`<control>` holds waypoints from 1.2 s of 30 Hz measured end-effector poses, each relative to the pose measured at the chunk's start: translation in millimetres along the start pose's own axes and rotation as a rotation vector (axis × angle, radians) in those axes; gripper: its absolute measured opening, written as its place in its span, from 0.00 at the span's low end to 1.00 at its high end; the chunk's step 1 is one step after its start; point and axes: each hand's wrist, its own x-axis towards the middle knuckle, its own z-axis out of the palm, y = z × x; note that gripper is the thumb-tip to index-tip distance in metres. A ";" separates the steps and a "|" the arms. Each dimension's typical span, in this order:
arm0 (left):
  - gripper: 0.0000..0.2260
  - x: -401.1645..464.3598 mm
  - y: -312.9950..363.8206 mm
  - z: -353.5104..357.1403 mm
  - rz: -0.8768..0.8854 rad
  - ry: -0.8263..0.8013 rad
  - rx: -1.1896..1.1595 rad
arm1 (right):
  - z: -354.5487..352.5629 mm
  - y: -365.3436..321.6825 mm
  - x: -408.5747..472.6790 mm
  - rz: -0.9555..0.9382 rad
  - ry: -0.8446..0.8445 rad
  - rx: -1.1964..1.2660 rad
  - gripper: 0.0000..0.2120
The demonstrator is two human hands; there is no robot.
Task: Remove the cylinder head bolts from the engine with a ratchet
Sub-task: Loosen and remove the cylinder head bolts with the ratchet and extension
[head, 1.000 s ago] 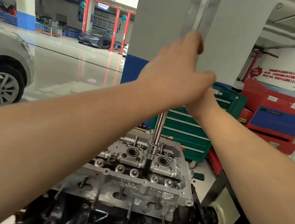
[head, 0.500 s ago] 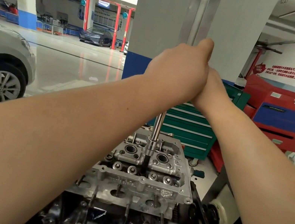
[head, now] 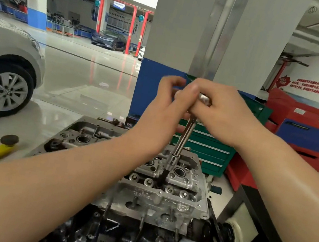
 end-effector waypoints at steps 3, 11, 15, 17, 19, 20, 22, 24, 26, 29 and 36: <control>0.17 -24.4 -36.5 -5.7 -0.325 -0.236 -0.084 | 4.2 1.0 -0.5 0.018 0.051 -0.004 0.17; 0.13 -40.8 -44.9 -13.4 -0.165 -0.391 0.112 | 2.0 -21.8 18.3 -0.017 0.105 -0.086 0.09; 0.19 -28.4 -18.0 -32.1 -0.109 -0.440 0.133 | -13.1 -43.0 35.0 -0.068 0.220 -0.075 0.07; 0.21 -26.3 -11.4 -45.5 -0.136 -0.501 0.062 | -9.9 -54.1 38.8 -0.097 0.228 -0.080 0.07; 0.21 -27.7 -11.3 -61.0 -0.156 -0.517 -0.026 | 0.1 -62.8 40.7 -0.110 0.222 -0.095 0.06; 0.20 -29.2 -13.1 -68.7 -0.150 -0.506 -0.041 | 5.9 -65.8 41.7 -0.108 0.212 -0.104 0.06; 0.18 -33.5 -18.8 -81.0 -0.135 -0.493 -0.052 | 17.2 -69.4 43.6 -0.096 0.181 -0.112 0.07; 0.18 -37.2 -24.3 -88.4 -0.122 -0.499 -0.058 | 26.8 -71.3 45.4 -0.086 0.159 -0.101 0.08; 0.17 -38.7 -27.3 -94.1 -0.112 -0.502 -0.048 | 33.9 -72.7 47.4 -0.077 0.161 -0.085 0.08; 0.16 -36.9 -28.5 -100.3 -0.116 -0.514 -0.039 | 38.3 -75.1 49.8 -0.062 0.159 -0.092 0.08; 0.17 -25.7 -30.0 -95.3 -0.057 -0.528 -0.066 | 29.9 -77.2 56.1 -0.063 0.187 -0.091 0.07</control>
